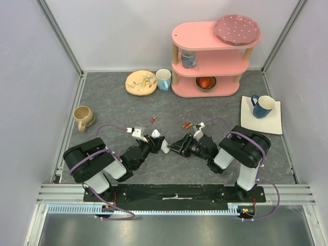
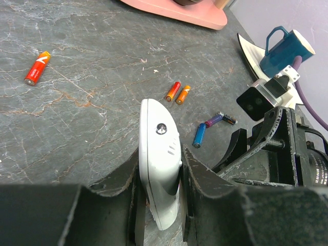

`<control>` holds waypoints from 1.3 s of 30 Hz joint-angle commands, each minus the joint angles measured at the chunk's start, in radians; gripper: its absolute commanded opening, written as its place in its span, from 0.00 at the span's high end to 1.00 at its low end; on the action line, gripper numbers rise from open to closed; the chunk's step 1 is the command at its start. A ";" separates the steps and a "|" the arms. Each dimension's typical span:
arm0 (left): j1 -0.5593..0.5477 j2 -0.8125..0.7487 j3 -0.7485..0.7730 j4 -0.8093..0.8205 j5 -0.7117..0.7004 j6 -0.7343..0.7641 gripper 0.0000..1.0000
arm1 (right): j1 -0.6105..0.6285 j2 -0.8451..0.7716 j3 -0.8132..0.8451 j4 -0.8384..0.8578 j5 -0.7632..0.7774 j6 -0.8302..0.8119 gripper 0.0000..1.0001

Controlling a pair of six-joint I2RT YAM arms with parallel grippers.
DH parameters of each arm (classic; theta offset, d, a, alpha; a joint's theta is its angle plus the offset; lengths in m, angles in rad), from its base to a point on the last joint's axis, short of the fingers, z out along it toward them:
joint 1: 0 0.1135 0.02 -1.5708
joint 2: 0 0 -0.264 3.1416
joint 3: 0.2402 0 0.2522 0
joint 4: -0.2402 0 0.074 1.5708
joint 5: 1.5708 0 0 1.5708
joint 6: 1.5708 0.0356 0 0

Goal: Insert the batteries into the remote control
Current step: Remove the battery cover from the remote control.

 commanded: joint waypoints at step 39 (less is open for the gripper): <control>-0.009 0.011 -0.023 0.255 -0.024 0.008 0.98 | 0.022 0.024 0.011 0.171 0.018 -0.007 0.49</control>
